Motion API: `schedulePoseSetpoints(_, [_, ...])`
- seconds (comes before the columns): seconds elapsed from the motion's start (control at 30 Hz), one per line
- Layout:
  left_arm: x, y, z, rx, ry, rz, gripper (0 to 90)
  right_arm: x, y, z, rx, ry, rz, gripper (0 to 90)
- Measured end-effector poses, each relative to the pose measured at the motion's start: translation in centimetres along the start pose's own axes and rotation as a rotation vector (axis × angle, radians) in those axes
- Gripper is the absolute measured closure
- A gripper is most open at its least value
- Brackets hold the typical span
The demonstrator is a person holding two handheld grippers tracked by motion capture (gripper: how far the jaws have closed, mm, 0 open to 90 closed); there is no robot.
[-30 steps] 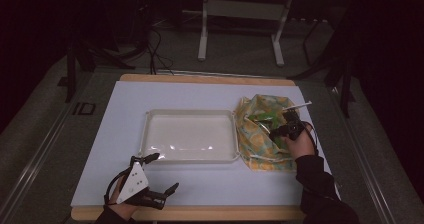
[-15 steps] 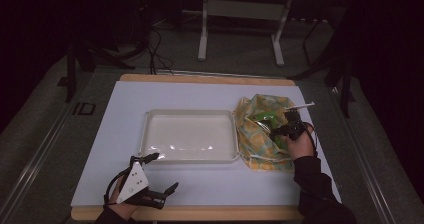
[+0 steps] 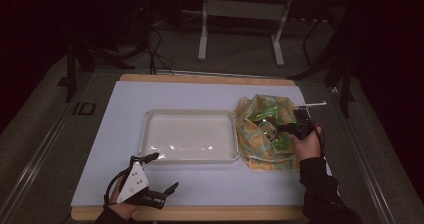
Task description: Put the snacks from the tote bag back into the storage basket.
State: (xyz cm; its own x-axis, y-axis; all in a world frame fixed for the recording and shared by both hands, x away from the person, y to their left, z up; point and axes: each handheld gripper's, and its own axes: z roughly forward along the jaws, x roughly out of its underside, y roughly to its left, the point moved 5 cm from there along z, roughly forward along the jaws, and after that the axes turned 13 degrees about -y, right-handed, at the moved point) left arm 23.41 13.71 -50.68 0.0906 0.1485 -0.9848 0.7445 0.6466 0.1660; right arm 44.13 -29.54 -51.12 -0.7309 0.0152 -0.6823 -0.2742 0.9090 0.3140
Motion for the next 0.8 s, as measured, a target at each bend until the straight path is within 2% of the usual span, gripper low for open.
schedulePoseSetpoints(0.13, [0.0, 0.0, 0.0, 0.000, 0.000, 0.000, 0.3, -0.2, -0.1, -0.8, 0.007, -0.022, 0.001, 89.1])
schedulePoseSetpoints(0.47, [0.1, 0.0, 0.0, 0.000, 0.004, 0.001, 0.3, -0.8, -0.6, -2.7, -0.018, -0.060, 0.032, 89.0])
schedulePoseSetpoints(0.8, [0.1, 0.0, 0.1, -0.001, 0.006, -0.002, 0.3, -1.4, -1.3, -4.8, -0.018, -0.107, 0.051, 89.0])
